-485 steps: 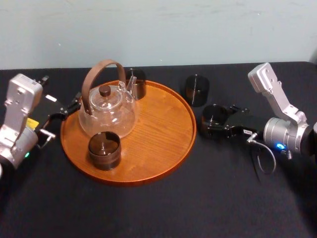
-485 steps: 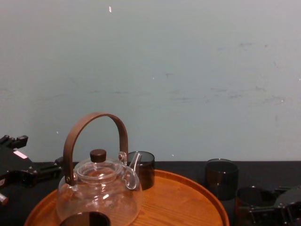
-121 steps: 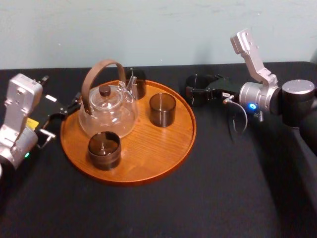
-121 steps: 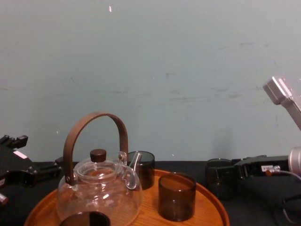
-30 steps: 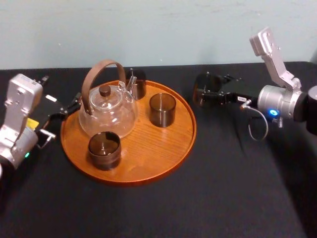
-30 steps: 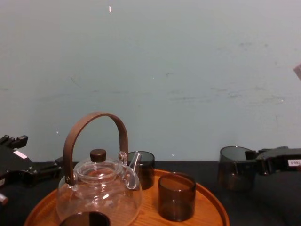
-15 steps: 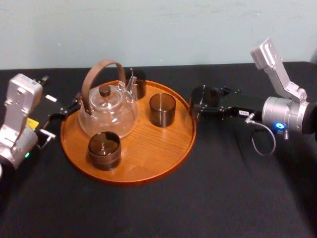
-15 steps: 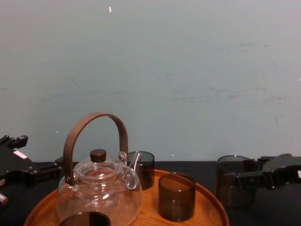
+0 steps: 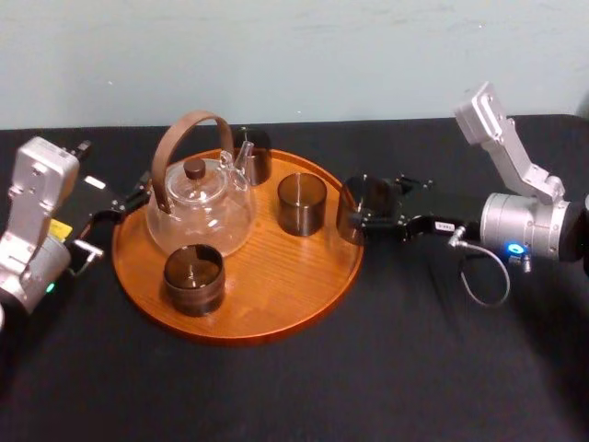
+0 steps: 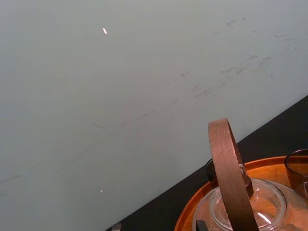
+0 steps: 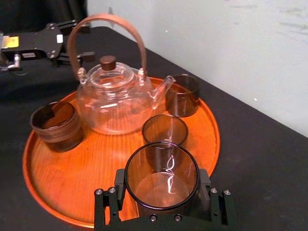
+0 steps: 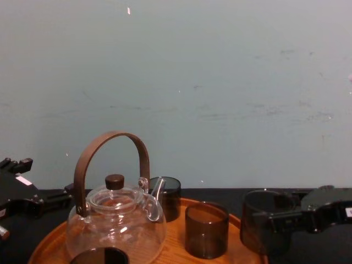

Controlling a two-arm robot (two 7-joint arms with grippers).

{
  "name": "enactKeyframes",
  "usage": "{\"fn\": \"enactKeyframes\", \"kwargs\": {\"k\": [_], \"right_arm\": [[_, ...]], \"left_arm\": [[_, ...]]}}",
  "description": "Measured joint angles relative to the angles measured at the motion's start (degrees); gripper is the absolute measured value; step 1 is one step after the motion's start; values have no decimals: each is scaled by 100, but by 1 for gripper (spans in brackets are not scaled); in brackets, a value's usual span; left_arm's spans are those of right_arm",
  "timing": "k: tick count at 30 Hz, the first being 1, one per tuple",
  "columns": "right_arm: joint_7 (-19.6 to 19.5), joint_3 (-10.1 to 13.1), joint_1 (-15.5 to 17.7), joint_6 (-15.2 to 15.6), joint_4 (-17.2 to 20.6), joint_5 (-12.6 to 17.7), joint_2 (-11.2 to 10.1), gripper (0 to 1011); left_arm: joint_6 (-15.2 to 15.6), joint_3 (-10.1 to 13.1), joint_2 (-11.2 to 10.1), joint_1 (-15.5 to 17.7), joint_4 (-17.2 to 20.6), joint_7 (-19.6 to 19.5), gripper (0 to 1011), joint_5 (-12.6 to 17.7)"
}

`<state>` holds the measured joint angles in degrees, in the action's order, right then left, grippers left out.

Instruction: Pick up the glass from the table and place it on the tray.

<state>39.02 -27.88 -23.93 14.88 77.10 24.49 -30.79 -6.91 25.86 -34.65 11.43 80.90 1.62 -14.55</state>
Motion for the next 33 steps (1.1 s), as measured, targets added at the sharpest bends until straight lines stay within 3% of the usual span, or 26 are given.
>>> {"fn": "enactKeyframes", "kwargs": {"k": [15, 33], "right_arm": [[7, -318, 109, 12, 325, 104, -200, 904], [-12, -796, -160, -22, 221, 131, 18, 904]], "left_arm": [[0, 0, 0, 0, 0, 0, 1001, 0], [0, 0, 0, 0, 0, 0, 1001, 0]]}}
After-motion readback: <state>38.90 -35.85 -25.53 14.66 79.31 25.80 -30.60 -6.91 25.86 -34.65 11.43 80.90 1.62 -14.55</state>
